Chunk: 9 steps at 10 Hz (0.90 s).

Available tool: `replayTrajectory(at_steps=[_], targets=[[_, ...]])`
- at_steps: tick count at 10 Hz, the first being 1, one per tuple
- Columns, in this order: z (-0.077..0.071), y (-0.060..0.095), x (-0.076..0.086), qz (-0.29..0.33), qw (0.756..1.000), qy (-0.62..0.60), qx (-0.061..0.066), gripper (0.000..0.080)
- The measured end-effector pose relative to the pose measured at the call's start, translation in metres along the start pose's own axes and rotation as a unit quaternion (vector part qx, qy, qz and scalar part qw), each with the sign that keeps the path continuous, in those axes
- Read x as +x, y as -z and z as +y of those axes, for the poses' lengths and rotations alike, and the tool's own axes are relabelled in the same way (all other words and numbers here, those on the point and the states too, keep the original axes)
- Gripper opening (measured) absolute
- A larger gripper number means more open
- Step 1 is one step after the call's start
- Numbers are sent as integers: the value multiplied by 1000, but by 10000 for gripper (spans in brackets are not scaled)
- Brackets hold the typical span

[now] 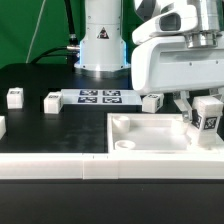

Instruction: Assemble one leg

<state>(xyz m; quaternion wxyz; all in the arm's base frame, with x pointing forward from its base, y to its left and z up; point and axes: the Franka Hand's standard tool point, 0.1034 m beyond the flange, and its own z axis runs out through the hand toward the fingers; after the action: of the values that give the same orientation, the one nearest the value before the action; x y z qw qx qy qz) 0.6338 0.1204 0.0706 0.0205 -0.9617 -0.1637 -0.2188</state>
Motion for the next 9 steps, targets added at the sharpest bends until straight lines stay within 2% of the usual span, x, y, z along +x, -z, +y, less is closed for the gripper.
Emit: replayTrajectory(at_steps=[3, 4, 5, 6, 7, 9], targets=[[1, 1, -1, 8, 1000, 0, -2, 291], [1, 1, -1, 8, 1000, 0, -2, 389], [1, 1, -1, 8, 1000, 0, -2, 566], [1, 1, -1, 8, 1000, 0, -2, 566], [1, 1, -1, 8, 1000, 0, -2, 632], [1, 1, -1, 8, 1000, 0, -2, 644]])
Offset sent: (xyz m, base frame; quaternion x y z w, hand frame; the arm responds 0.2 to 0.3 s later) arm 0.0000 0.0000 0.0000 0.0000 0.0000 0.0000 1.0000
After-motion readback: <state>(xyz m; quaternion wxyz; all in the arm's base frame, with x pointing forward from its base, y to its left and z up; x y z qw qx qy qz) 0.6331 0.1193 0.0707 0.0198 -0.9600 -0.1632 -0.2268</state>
